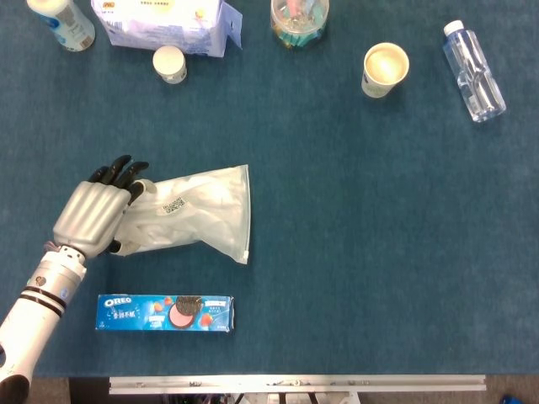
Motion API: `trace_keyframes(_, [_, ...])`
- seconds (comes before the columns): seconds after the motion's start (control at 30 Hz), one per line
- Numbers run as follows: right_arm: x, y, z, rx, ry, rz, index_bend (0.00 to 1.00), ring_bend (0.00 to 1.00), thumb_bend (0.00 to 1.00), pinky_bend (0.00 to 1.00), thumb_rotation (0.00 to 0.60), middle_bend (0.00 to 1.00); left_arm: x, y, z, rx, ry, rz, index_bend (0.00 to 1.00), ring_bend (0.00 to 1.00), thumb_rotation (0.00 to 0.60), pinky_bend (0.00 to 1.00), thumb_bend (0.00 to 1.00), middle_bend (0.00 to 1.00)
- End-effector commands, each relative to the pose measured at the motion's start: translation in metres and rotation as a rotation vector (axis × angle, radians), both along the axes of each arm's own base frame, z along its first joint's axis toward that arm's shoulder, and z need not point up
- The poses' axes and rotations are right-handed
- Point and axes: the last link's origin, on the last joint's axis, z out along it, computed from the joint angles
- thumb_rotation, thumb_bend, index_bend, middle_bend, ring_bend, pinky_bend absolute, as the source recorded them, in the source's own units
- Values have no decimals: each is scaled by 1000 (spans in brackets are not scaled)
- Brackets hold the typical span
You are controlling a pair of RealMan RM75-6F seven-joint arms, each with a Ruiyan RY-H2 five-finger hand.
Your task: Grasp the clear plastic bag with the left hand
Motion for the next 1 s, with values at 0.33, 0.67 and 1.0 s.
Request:
trace_keyframes(0.33, [0,0,0,0,2,-3,411,164,82,287,600,334,-2,-1,-5,64,48,-17,824,79,600,254,435,117])
trace_keyframes(0.67, [0,0,0,2,1,-4,411,163,82,287,600,335,-2,-3,-2,24,7,8,395,77,600,258,308,83])
trace_keyframes(1.0, [0,0,0,1,1,-6,411,163,82,287,600,335,-4,-5,-3,-26,19,28,132,66,600,257,171,0])
